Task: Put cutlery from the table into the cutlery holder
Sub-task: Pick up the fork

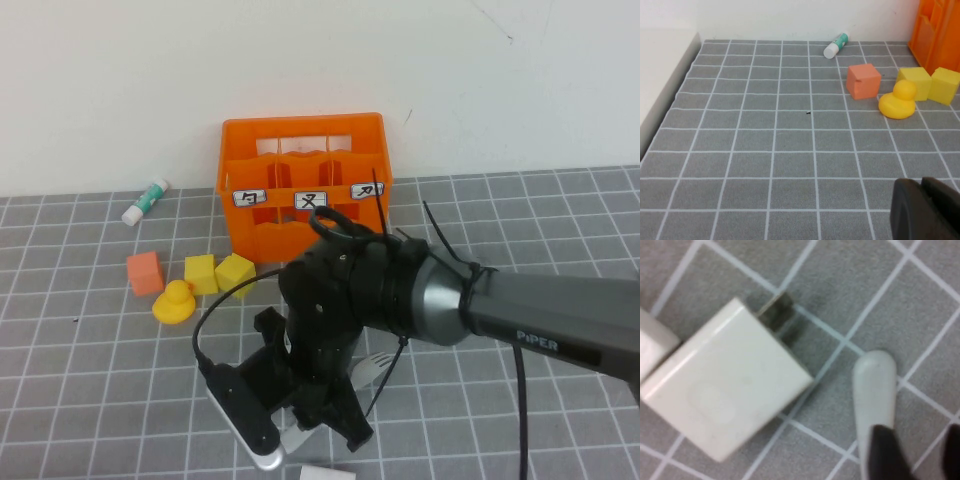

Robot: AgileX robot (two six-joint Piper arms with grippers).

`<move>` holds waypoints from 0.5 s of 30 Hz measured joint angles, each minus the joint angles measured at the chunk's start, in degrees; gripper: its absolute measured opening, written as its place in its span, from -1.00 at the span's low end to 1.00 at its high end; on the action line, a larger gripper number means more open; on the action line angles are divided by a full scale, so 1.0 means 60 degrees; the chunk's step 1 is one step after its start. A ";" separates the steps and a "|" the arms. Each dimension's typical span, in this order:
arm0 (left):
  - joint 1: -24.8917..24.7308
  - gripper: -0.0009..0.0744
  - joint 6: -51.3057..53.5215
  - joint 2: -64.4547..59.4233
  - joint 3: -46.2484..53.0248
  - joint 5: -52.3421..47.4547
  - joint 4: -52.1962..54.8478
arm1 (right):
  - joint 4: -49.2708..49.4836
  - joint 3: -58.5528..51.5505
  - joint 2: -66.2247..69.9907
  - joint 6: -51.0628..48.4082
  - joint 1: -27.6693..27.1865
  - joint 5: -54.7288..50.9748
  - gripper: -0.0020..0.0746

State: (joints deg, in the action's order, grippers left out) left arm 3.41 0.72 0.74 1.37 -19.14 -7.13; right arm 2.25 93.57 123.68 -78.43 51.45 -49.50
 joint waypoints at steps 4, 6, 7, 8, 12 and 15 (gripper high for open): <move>0.0000 -0.98 0.0000 0.0000 0.0000 0.0000 0.0000 | 0.0017 0.0020 0.0197 -0.0222 -0.0038 0.0036 0.01; 0.0000 -0.98 0.0000 0.0000 0.0000 0.0000 0.0000 | 0.0017 0.0020 0.0376 -0.0264 -0.0038 0.0053 0.08; 0.0000 -0.98 0.0000 0.0000 0.0000 0.0000 0.0000 | 0.0017 0.0020 0.0455 -0.0270 -0.0038 0.0073 0.09; 0.0000 -0.98 0.0000 0.0000 0.0000 0.0000 0.0000 | 0.0017 0.0020 0.0551 -0.0287 -0.0038 0.0092 0.10; 0.0000 -0.98 0.0000 0.0000 0.0000 0.0000 0.0017 | 0.0060 0.0037 0.0780 -0.0287 -0.0041 0.0143 0.11; 0.0000 -0.98 0.0000 0.0000 0.0000 0.0000 0.0017 | 0.0113 0.0100 0.0852 -0.0287 -0.0077 0.0149 0.05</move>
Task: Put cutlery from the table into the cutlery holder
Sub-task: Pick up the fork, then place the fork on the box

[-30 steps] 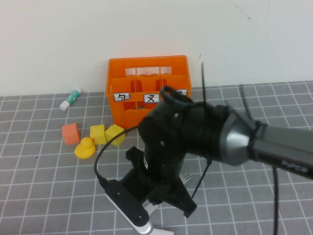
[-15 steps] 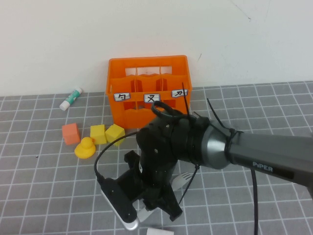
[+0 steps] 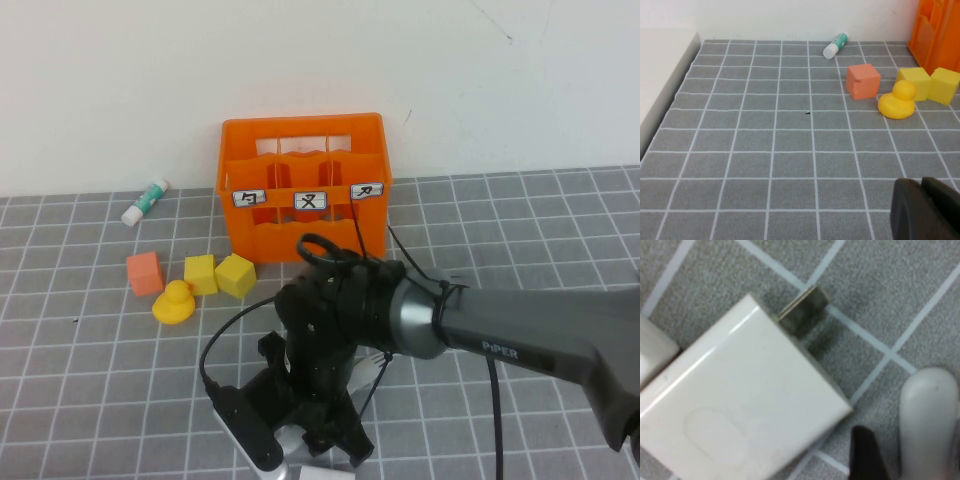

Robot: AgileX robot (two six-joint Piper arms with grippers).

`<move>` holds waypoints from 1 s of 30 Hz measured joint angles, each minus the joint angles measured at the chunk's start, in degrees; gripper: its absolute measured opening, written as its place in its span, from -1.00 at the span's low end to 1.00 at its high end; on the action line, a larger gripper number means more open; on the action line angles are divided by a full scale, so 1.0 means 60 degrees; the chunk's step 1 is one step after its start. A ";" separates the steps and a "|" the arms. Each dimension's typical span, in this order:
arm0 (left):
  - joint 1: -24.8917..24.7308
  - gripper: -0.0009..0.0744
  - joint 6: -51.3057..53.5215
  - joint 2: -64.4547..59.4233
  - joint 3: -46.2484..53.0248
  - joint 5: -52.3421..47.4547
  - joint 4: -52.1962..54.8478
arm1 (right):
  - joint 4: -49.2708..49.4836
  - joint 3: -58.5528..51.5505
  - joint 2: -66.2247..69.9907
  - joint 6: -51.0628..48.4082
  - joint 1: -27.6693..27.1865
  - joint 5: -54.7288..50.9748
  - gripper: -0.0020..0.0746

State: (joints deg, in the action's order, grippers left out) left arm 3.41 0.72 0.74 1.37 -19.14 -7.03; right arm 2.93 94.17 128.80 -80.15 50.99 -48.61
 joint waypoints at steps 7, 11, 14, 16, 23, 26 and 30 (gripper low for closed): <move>0.0000 -0.98 0.0000 0.0000 0.0000 0.0000 0.0000 | 0.0077 0.0098 0.0095 0.0391 -0.0051 -0.0458 -0.35; 0.0000 -0.98 0.0000 0.0000 0.0000 0.0000 0.0000 | 0.0077 0.0120 0.0095 0.0880 -0.0051 -0.0615 -0.43; 0.0000 -0.98 0.0000 0.0000 0.0000 0.0000 0.0000 | 0.0077 0.0120 0.0053 0.1452 -0.0057 -0.0724 -0.43; 0.0000 -0.98 0.0000 0.0000 0.0000 0.0000 0.0000 | 0.0077 0.0060 -0.0075 0.2007 -0.0073 -0.0888 -0.43; 0.0000 -0.98 0.0000 0.0000 0.0000 0.0000 0.0000 | 0.2157 -0.0140 -0.1337 0.3693 -0.1030 -0.1051 -0.43; 0.0000 -0.98 0.0000 0.0000 0.0000 0.0000 -0.0017 | 0.4093 -0.0653 -0.2006 0.3346 -0.1691 -0.0841 -0.43; 0.0000 -0.98 0.0000 0.0000 0.0000 0.0000 -0.0017 | 0.7506 -0.2036 -0.2978 0.1107 -0.2622 0.0166 -0.43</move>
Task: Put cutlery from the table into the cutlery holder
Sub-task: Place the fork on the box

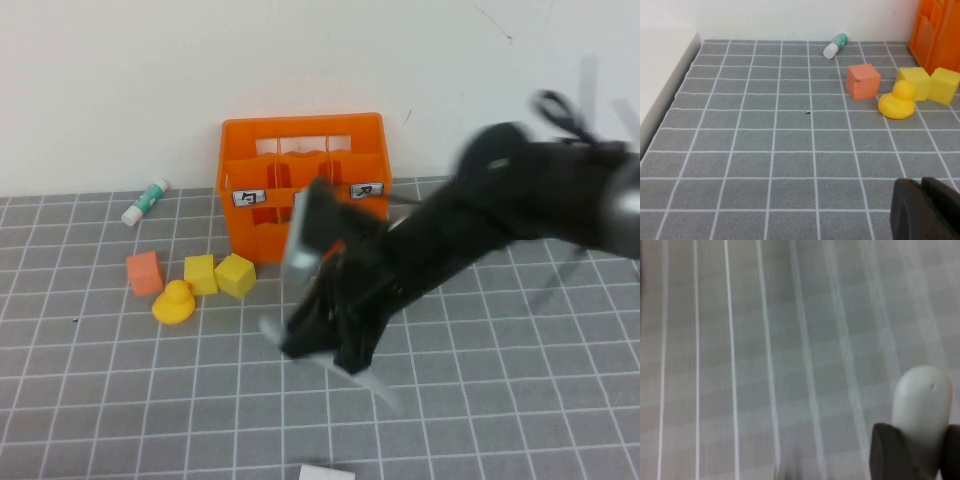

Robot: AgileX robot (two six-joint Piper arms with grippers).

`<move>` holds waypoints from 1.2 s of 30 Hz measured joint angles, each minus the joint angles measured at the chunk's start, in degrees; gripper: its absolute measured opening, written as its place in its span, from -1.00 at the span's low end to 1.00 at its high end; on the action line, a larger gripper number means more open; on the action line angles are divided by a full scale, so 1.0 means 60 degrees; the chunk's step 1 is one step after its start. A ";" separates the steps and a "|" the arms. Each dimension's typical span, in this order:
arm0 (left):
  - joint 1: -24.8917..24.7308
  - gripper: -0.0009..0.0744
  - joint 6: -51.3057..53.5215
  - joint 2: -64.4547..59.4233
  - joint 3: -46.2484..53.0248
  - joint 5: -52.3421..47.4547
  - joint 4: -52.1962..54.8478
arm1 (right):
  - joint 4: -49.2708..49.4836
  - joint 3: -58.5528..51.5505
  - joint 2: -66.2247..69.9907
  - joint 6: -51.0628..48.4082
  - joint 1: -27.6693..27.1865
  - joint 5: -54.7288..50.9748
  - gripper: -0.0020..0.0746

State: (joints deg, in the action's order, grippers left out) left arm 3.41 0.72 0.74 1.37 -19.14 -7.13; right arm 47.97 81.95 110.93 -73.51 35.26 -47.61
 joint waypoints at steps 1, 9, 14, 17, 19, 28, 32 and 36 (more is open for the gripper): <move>0.0000 -0.98 0.0000 0.0000 0.0000 0.0000 0.0000 | 0.0911 -0.0332 -0.0205 -0.0738 -0.0140 0.0221 -0.43; 0.0000 -0.98 0.0000 0.0000 0.0000 0.0000 0.0000 | 0.7766 -0.2212 -0.1582 -0.7736 -0.0592 0.1517 -0.43; 0.0000 -0.98 0.0000 0.0000 0.0000 0.0000 0.0000 | 0.8047 -0.1870 -0.1608 -0.8538 -0.0592 0.2105 -0.43; 0.0000 -0.98 0.0000 0.0000 0.0000 0.0000 0.0000 | 0.8100 -0.1365 -0.1608 -0.8888 -0.0592 0.2558 -0.43; 0.0000 -0.98 0.0000 0.0000 0.0000 0.0000 0.0000 | 0.8126 -0.1040 -0.1608 -0.9150 -0.0592 0.3073 -0.43; 0.0000 -0.98 0.0000 0.0000 0.0000 0.0000 0.0000 | 0.8305 0.0231 -0.1218 -0.9591 -0.0592 0.4578 -0.43; 0.0000 -0.98 0.0000 0.0000 0.0000 0.0000 0.0000 | 0.8321 0.0627 -0.0756 -0.9878 -0.0592 0.4642 -0.43; 0.0000 -0.98 0.0000 0.0000 0.0000 0.0000 0.0000 | 0.8340 0.0846 -0.0339 -1.0055 -0.0592 0.4712 -0.43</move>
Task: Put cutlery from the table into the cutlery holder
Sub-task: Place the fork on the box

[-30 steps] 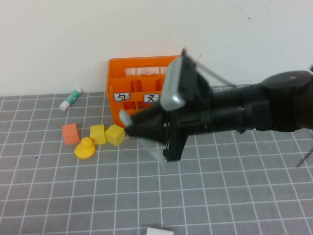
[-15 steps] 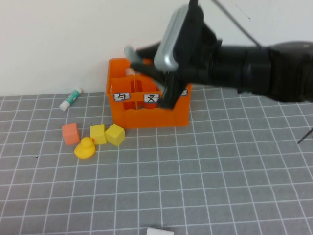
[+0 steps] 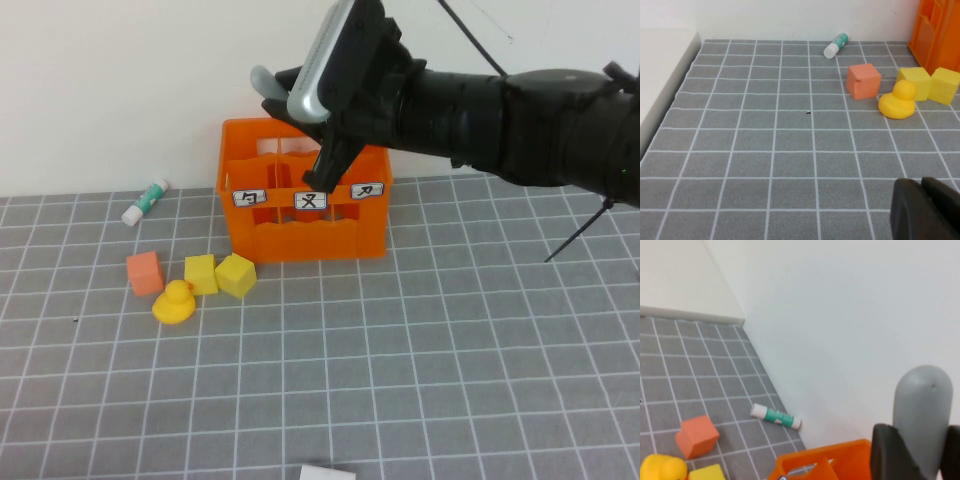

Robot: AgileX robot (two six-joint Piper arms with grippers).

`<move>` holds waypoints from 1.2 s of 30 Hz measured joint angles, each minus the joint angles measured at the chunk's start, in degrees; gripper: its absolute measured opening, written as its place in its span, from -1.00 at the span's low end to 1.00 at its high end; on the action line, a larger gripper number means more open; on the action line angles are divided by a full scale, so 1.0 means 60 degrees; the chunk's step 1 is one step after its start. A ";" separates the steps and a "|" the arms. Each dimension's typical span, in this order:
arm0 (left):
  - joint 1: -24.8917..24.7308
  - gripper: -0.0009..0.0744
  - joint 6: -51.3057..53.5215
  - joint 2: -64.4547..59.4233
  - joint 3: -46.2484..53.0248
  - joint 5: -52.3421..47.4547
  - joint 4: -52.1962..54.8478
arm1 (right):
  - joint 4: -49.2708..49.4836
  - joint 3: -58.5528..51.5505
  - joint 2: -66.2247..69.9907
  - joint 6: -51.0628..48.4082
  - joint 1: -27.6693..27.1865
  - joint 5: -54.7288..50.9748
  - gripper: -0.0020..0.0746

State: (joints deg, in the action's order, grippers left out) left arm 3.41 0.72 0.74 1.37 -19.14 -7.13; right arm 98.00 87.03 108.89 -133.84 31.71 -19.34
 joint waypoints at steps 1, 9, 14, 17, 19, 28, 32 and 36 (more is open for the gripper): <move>0.0000 -0.98 0.0000 0.0000 0.0000 0.0000 0.0000 | 0.0000 0.0014 0.0072 0.0006 0.0000 -0.0001 -0.43; 0.0000 -0.98 0.0000 0.0000 0.0000 0.0000 0.0000 | 0.0000 0.0077 0.0132 -0.0027 0.0000 0.0001 -0.43; 0.0000 -0.98 0.0000 0.0000 0.0000 0.0000 0.0000 | 0.0000 0.0077 0.0132 -0.0003 0.0000 -0.0196 -0.43; 0.0000 -0.98 0.0000 0.0000 0.0000 0.0000 0.0000 | 0.0000 0.0077 0.0132 0.0351 0.0000 -0.0369 -0.43; 0.0000 -0.98 0.0000 0.0000 0.0000 0.0000 0.0000 | 0.0000 0.0077 0.0132 0.0612 0.0000 -0.0463 -0.43; 0.0000 -0.98 0.0000 0.0000 0.0000 0.0000 0.0000 | -0.0387 0.0121 0.0132 0.1720 -0.0087 -0.1199 -0.43; 0.0000 -0.98 0.0000 0.0000 0.0000 0.0000 0.0000 | -0.2609 0.0336 0.0132 0.4004 -0.0187 -0.1005 -0.43; 0.0000 -0.98 0.0000 0.0000 0.0000 0.0000 0.0000 | -0.5812 0.0637 0.0132 0.8235 -0.0203 -0.0297 -0.43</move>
State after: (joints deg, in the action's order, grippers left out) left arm 3.41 0.72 0.74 1.37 -19.14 -7.13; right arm 63.13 90.85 109.69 -84.43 30.49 -21.13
